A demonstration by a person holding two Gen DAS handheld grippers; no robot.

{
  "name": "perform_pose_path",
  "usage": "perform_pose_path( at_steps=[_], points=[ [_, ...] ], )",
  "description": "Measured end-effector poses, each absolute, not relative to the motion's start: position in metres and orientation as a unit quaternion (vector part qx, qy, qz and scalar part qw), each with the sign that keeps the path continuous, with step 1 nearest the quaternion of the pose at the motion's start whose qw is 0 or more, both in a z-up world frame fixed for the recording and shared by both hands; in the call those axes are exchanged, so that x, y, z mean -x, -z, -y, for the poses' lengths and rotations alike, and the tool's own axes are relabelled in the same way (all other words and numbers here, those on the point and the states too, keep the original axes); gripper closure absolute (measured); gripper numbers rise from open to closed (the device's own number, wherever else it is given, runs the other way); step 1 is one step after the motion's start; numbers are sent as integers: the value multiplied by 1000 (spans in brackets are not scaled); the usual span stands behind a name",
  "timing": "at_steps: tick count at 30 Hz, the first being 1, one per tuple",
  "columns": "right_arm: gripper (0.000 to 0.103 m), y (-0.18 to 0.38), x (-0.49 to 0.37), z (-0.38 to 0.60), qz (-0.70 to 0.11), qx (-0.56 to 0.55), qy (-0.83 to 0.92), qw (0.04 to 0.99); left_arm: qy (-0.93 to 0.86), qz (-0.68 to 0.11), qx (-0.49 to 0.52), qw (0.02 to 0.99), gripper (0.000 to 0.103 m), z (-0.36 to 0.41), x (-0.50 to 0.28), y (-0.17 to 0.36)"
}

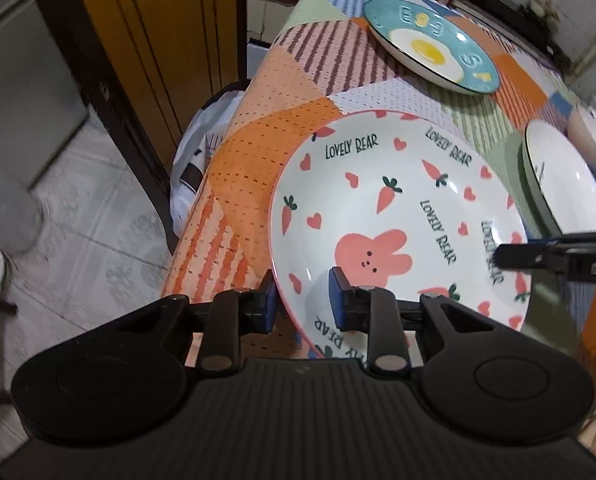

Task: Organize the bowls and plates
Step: 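Lift the bunny plate and carry it over the sun-print plate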

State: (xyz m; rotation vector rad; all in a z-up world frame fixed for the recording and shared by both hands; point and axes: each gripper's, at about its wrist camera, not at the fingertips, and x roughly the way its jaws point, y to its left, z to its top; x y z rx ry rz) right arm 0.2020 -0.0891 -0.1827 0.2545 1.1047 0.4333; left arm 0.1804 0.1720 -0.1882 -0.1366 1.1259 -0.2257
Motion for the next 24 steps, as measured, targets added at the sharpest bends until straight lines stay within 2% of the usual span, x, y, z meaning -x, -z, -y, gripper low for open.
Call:
perform_pose_path(
  at_steps=[9, 14, 17, 24],
  points=[
    [86, 197, -197, 95, -477, -151, -227, 835, 85, -554, 87, 824, 78, -170, -185, 188],
    [86, 198, -186, 95, -461, -151, -231, 844, 93, -533, 36, 840, 77, -162, -166, 184],
    [86, 200, -180, 95, -455, -142, -250, 843, 84, -538, 39, 838, 77, -162, -161, 182],
    [84, 200, -170, 104, -452, -150, -274, 835, 104, -495, 20, 862, 77, -155, -158, 165]
  ],
)
